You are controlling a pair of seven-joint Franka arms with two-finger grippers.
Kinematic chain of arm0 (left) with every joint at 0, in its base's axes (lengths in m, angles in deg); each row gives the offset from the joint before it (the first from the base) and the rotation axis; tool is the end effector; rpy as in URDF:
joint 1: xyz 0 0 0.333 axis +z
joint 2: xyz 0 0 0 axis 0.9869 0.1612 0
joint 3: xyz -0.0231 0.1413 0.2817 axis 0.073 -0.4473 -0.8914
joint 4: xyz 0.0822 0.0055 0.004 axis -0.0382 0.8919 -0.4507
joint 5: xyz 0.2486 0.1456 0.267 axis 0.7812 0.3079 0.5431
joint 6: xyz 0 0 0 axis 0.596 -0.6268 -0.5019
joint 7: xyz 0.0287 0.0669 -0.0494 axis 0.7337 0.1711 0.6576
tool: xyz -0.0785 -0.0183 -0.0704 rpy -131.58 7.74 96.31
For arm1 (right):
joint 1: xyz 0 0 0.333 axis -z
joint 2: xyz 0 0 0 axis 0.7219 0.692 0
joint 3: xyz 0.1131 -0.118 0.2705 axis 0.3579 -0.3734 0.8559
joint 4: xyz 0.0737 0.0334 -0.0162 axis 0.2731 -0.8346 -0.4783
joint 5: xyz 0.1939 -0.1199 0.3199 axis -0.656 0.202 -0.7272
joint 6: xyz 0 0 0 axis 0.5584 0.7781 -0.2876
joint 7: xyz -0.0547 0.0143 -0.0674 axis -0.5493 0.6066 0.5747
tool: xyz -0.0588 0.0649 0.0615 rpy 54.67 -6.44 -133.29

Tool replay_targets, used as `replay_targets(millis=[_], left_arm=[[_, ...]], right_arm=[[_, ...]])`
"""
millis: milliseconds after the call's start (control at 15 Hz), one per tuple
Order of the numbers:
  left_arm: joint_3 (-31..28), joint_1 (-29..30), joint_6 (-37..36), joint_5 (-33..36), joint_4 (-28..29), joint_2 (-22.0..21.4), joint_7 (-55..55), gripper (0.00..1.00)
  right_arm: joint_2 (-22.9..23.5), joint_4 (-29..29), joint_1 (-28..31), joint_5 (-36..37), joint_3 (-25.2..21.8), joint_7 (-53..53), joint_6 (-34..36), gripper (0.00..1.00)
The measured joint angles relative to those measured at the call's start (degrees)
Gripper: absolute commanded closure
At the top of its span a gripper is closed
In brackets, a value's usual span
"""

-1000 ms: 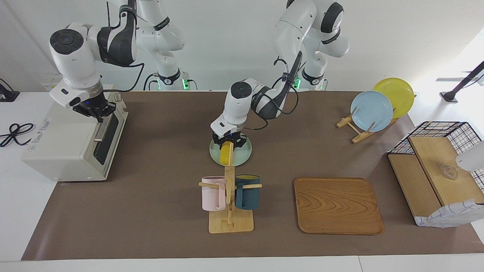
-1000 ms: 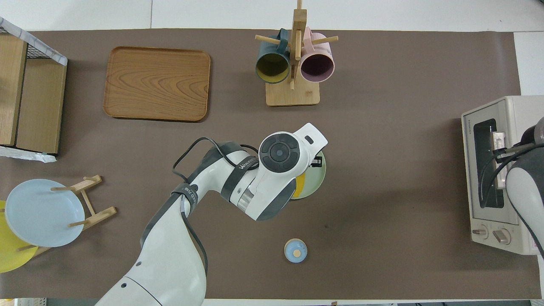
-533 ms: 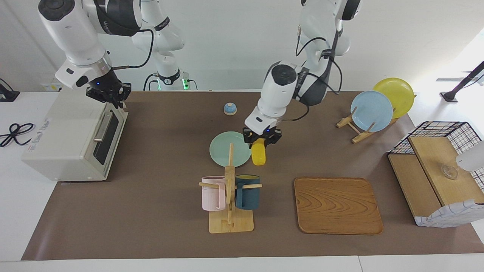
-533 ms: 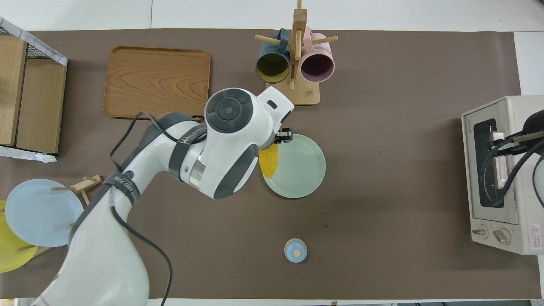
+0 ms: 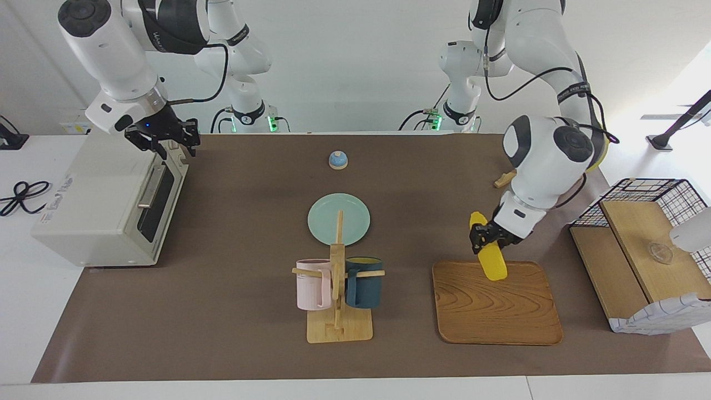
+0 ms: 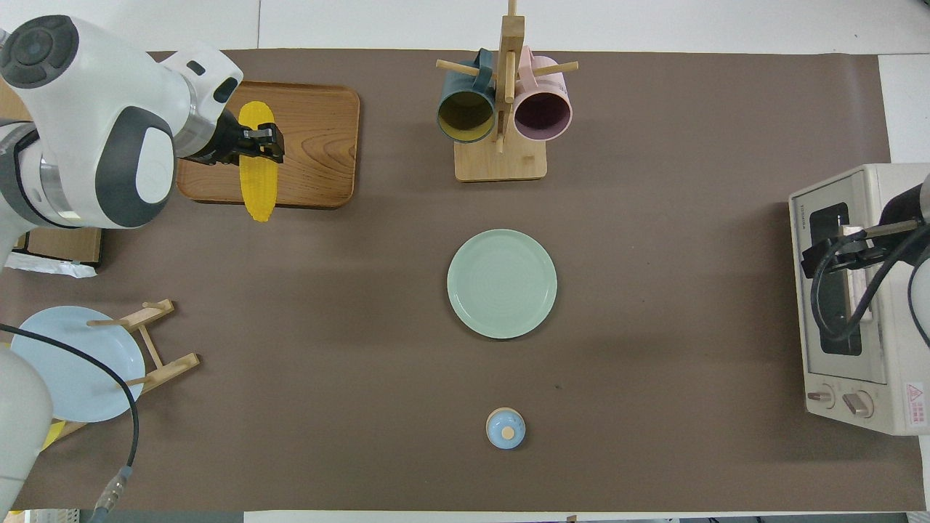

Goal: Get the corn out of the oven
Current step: 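Carry the corn to the wooden tray and release with the left gripper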

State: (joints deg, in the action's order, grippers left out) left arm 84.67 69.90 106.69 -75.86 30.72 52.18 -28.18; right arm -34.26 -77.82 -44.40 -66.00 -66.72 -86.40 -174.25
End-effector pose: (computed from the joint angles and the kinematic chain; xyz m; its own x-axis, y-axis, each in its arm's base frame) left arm 0.6800 -0.1445 0.4220 0.9969 0.0228 0.0759 0.0129 -0.9916 0.1287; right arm 0.5280 -0.0137 0.5781 0.9796 0.1408 -0.1436 0.1465 -0.9888 0.0294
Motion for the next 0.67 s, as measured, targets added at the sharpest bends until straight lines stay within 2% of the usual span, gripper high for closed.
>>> replay_targets(millis=[200,333,533,667], left_arm=[[0.1,1.4,1.5,1.1,-11.3,11.5,-0.5,1.0],[0.1,2.4,3.6,1.1,-15.8,16.7,-1.7,1.0],[0.3,2.8,6.9,1.4,-17.1,20.4,-2.9,1.0],[0.4,2.8,7.1,1.5,-17.3,21.2,-3.1,1.0]], right_arm=[[0.0,0.0,-0.1,0.0,-0.1,0.0,0.1,0.0],[0.0,0.0,-0.8,0.0,-0.2,0.7,0.1,0.0],[0.0,0.0,-1.1,-0.2,-0.4,1.2,0.1,0.0],[0.0,0.0,-1.1,-1.3,-0.9,1.2,-0.3,0.0]])
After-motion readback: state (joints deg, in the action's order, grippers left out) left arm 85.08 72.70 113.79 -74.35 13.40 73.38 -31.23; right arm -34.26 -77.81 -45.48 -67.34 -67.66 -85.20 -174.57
